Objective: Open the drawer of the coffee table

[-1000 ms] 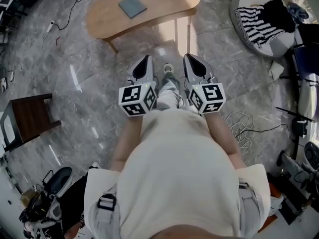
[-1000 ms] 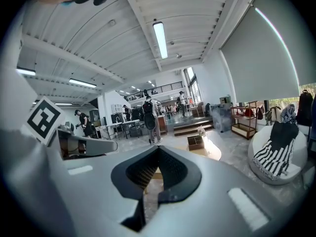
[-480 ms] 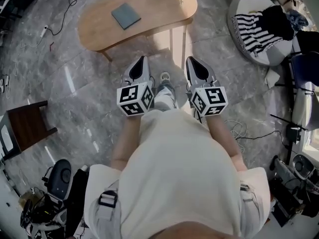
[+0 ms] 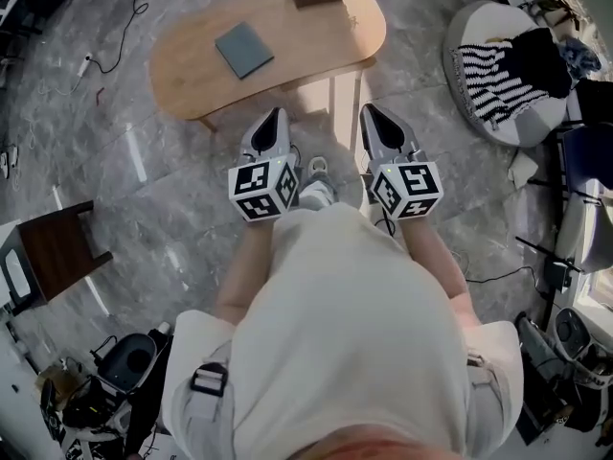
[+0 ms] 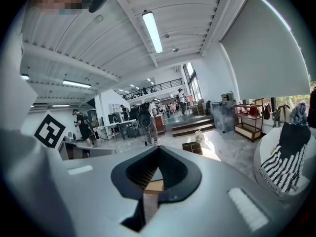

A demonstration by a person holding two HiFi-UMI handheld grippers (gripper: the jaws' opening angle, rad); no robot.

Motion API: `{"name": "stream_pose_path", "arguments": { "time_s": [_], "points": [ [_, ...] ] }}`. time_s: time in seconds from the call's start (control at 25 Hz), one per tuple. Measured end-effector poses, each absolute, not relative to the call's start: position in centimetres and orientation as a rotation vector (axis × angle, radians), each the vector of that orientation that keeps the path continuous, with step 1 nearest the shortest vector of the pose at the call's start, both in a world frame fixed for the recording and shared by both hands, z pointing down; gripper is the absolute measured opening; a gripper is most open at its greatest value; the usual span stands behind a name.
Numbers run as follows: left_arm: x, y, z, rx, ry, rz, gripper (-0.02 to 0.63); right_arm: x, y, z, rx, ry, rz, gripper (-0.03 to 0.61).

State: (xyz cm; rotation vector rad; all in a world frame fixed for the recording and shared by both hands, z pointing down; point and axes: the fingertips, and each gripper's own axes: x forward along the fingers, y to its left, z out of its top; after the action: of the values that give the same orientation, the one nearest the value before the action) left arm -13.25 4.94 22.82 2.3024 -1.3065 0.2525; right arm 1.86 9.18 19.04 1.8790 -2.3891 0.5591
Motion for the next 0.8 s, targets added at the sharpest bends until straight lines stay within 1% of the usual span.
{"name": "stream_pose_path", "arguments": {
  "time_s": [0.48, 0.8],
  "points": [
    [-12.6, -3.1, 24.2, 2.255, -1.352, 0.247, -0.003, 4.0, 0.1, 20.0, 1.867, -2.391, 0.559, 0.002],
    [-11.7, -4.6, 25.7, 2.208, -1.371, 0.263, -0.003, 5.7, -1.9, 21.5, 1.844, -2.379, 0.587, 0.001]
  ]
}}
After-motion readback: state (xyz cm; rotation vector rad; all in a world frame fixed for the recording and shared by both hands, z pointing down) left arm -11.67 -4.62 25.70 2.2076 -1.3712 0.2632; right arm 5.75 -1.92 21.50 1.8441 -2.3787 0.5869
